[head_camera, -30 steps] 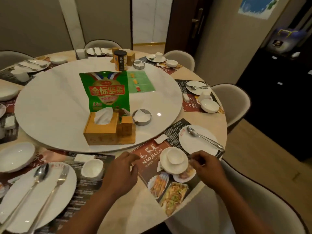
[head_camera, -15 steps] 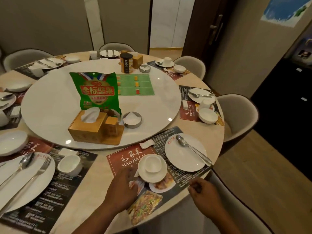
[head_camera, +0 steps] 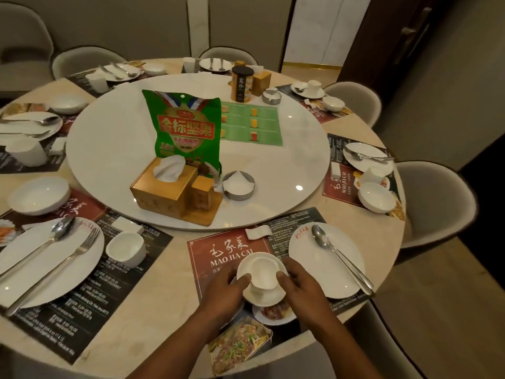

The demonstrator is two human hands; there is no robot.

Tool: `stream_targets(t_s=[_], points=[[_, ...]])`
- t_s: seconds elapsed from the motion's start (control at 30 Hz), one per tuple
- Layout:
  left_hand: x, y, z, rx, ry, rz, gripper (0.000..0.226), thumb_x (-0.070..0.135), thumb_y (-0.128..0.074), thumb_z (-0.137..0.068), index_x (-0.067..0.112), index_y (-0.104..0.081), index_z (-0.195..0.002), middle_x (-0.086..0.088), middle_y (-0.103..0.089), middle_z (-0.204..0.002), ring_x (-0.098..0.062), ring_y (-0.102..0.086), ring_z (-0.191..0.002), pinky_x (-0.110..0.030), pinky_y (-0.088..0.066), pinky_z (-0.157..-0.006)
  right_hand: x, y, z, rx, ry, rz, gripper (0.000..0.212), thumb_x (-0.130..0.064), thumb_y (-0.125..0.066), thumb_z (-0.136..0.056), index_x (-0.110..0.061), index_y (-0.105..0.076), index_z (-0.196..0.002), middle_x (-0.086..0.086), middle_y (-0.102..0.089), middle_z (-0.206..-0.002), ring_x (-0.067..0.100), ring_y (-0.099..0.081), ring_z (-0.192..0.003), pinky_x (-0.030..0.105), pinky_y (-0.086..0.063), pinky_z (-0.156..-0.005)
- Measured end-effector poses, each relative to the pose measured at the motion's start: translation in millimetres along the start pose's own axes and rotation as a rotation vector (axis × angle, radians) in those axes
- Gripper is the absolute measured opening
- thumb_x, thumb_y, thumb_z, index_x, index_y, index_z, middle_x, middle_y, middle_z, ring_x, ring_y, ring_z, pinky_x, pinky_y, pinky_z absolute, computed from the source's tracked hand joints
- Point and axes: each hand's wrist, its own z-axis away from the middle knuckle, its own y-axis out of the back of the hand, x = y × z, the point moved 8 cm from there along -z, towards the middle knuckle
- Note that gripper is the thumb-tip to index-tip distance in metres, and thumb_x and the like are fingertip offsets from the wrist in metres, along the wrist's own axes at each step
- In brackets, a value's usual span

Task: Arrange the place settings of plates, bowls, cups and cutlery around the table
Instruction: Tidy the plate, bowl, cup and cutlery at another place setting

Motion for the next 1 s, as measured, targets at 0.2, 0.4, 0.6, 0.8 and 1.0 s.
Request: stream_targets(t_s=[0.2, 0.4, 0.6, 0.8, 1.0], points=[[1.7, -4.7, 4.5, 0.068, 0.021, 0.101, 0.036, 0.035, -0.067, -0.083, 0.042, -0.066, -0.118, 0.017, -0.069, -0.116, -0.011, -0.064, -0.108, -0.044, -0.055, -0.095, 6.6, -4.7, -19.5, -0.024, 0.016, 0.023, 0.037, -0.042, -0.053, -0.096, -0.038, -0.054, -0.133, -0.014, -0.061, -0.128, 0.012, -0.057, -0.116, 0.042, -0.047, -0.104], [1.6, 27.7, 11.9, 0.239, 0.012, 0.083, 0.041, 0.032, -0.071, -0.084, 0.039, -0.063, -0.124, 0.015, -0.068, -0.116, -0.009, -0.063, -0.105, -0.042, -0.054, -0.095, -20.9, -25.4, -30.6, -0.09, 0.116, 0.051, 0.036, -0.028, -0.054, -0.097, -0.041, -0.052, -0.131, -0.018, -0.059, -0.123, 0.006, -0.054, -0.109, 0.025, -0.043, -0.091], [-1.8, 72.3, 6.3, 0.312, 0.031, 0.227, 0.042, 0.031, -0.076, -0.078, 0.039, -0.067, -0.117, 0.008, -0.067, -0.118, -0.021, -0.066, -0.103, -0.045, -0.06, -0.082, -51.4, -59.1, -48.6, -0.099, 0.164, 0.079, 0.028, -0.032, -0.056, -0.09, -0.032, -0.062, -0.118, -0.013, -0.067, -0.109, 0.008, -0.064, -0.101, 0.043, -0.055, -0.089], [1.5, 94.8, -12.1, 0.285, 0.02, 0.229, 0.04, 0.027, -0.071, -0.083, 0.043, -0.065, -0.119, 0.01, -0.065, -0.12, -0.02, -0.061, -0.109, -0.045, -0.059, -0.087, -71.8, -77.2, -63.6, -0.084, 0.138, 0.123, 0.025, -0.028, -0.056, -0.092, -0.028, -0.065, -0.116, -0.007, -0.069, -0.099, 0.013, -0.065, -0.091, 0.036, -0.057, -0.075], [0.0, 103.9, -19.9, 0.277, 0.026, 0.244, 0.04, 0.028, -0.07, -0.083, 0.044, -0.065, -0.119, 0.008, -0.066, -0.12, -0.021, -0.063, -0.109, -0.044, -0.059, -0.086, -69.5, -89.7, -71.6, -0.077, 0.093, 0.116, 0.035, -0.04, -0.052, -0.085, -0.028, -0.064, -0.115, -0.005, -0.07, -0.104, 0.015, -0.065, -0.098, 0.04, -0.055, -0.084]])
